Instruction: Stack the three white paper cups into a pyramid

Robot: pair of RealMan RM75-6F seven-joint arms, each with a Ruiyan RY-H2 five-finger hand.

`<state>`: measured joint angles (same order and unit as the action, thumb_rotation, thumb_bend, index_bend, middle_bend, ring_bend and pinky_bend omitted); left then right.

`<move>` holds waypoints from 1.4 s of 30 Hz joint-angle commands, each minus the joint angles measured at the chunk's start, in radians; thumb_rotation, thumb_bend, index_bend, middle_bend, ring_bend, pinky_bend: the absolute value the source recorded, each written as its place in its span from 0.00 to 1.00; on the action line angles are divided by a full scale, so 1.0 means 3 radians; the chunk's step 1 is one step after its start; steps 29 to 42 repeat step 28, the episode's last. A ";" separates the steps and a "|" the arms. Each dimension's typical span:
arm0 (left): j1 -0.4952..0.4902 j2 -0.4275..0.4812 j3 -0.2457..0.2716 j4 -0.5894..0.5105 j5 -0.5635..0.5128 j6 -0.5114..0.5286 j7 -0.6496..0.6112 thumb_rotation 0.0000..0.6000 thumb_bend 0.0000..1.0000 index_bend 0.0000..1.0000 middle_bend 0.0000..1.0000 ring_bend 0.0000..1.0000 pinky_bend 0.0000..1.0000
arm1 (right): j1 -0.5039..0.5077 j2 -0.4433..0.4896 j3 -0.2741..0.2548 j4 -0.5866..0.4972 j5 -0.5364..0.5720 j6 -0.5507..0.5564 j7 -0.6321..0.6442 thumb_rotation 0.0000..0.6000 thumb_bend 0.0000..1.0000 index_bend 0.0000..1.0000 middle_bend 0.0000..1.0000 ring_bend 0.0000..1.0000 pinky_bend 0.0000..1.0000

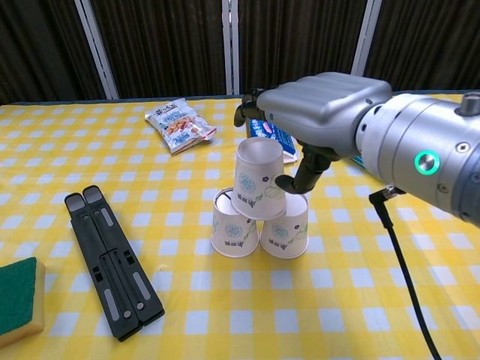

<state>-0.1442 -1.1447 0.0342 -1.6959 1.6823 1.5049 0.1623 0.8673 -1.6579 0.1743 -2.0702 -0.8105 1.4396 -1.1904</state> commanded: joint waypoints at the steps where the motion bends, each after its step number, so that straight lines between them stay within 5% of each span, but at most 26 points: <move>1: 0.0002 0.0003 0.0000 -0.0001 0.0003 0.0002 -0.0003 1.00 0.21 0.00 0.00 0.00 0.00 | -0.0017 0.0076 -0.0024 -0.0103 -0.0042 0.0079 -0.0053 1.00 0.27 0.15 0.00 0.00 0.00; 7: 0.0012 0.0007 -0.0010 -0.0002 0.0003 0.0023 -0.0018 1.00 0.21 0.00 0.00 0.00 0.00 | -0.0115 0.0301 -0.0108 -0.0311 -0.0217 0.0274 -0.0087 1.00 0.27 0.14 0.00 0.00 0.00; 12: 0.0019 0.0007 -0.0013 0.0015 0.0010 0.0030 0.0009 1.00 0.21 0.00 0.00 0.00 0.00 | -0.0444 0.0725 -0.0376 -0.0459 -0.0615 0.0513 0.0247 1.00 0.23 0.09 0.00 0.00 0.00; 16: 0.0013 0.0021 -0.0007 0.0020 0.0025 0.0006 0.0058 1.00 0.20 0.00 0.00 0.00 0.00 | -0.0887 0.1128 -0.0779 -0.0145 -0.1192 0.0607 0.1093 1.00 0.20 0.03 0.00 0.00 0.00; 22: 0.0025 -0.0017 -0.0035 0.0006 0.0001 0.0028 0.0075 1.00 0.19 0.00 0.00 0.00 0.00 | -0.1434 0.1361 -0.1071 0.0624 -0.1579 0.0713 0.2366 1.00 0.18 0.00 0.00 0.00 0.00; 28: 0.0068 -0.0138 -0.0066 0.0072 -0.0072 0.0070 0.0120 1.00 0.19 0.00 0.00 0.00 0.00 | -0.1887 0.1299 -0.1154 0.1424 -0.1780 0.0869 0.3210 1.00 0.18 0.00 0.00 0.00 0.00; 42: 0.0068 -0.0138 -0.0066 0.0072 -0.0072 0.0070 0.0120 1.00 0.19 0.00 0.00 0.00 0.00 | -0.1887 0.1299 -0.1154 0.1424 -0.1780 0.0869 0.3210 1.00 0.18 0.00 0.00 0.00 0.00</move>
